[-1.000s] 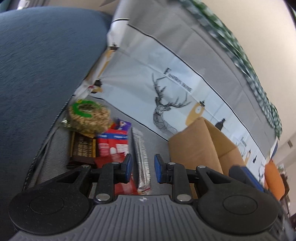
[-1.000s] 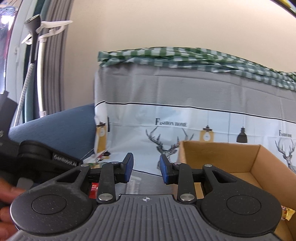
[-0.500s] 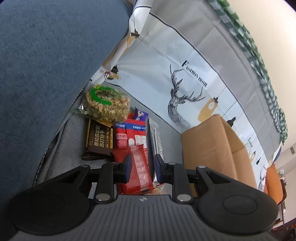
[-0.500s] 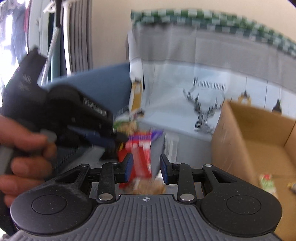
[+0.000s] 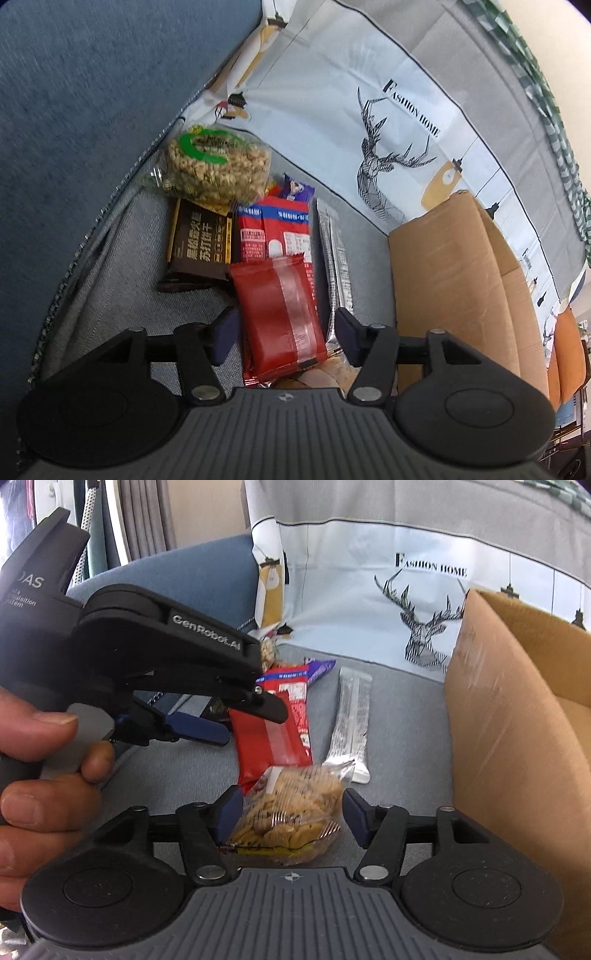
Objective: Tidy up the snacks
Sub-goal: 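Grasp the clear cracker bag with the right tool while the left tool grasps a red wafer pack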
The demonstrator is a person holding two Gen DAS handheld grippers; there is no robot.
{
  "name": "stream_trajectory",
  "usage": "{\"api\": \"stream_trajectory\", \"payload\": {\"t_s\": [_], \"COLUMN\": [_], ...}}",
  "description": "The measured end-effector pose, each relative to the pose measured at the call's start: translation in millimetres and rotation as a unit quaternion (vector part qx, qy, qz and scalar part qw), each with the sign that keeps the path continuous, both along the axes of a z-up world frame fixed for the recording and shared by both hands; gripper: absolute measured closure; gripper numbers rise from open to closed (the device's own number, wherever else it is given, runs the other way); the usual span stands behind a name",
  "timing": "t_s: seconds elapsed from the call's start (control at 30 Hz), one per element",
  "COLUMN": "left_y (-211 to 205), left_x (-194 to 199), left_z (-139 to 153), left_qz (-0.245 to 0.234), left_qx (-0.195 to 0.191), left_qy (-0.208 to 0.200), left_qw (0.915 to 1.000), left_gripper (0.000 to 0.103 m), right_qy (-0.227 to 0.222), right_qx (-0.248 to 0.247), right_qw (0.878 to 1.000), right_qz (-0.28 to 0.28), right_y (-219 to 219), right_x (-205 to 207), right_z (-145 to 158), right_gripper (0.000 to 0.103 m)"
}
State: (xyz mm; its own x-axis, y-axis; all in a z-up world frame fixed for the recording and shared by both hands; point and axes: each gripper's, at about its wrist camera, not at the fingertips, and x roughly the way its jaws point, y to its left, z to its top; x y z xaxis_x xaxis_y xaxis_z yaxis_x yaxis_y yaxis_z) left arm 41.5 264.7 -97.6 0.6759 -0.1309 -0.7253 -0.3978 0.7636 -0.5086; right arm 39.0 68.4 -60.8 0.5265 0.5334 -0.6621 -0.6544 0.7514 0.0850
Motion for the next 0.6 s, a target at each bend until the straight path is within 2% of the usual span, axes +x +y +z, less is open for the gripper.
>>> {"api": "stream_trajectory", "payload": {"t_s": [0.3, 0.6], "left_y": [-15.1, -21.7], "left_x": [9.5, 14.6], "left_z": [-7.4, -6.1], "left_qz": [-0.018, -0.021], "left_qx": [0.023, 0.040], "left_qy": [0.016, 0.020], "left_qw": [0.9994, 0.9988], "left_gripper": [0.038, 0.038], "right_qy": [0.007, 0.014], "right_qx": [-0.002, -0.001], "right_qw": [1.000, 1.000], "right_qz": [0.012, 0.028], "right_y": [-1.4, -6.1], "right_x": [3.4, 3.7], "right_z": [-4.8, -5.3], "right_gripper": [0.038, 0.043]}}
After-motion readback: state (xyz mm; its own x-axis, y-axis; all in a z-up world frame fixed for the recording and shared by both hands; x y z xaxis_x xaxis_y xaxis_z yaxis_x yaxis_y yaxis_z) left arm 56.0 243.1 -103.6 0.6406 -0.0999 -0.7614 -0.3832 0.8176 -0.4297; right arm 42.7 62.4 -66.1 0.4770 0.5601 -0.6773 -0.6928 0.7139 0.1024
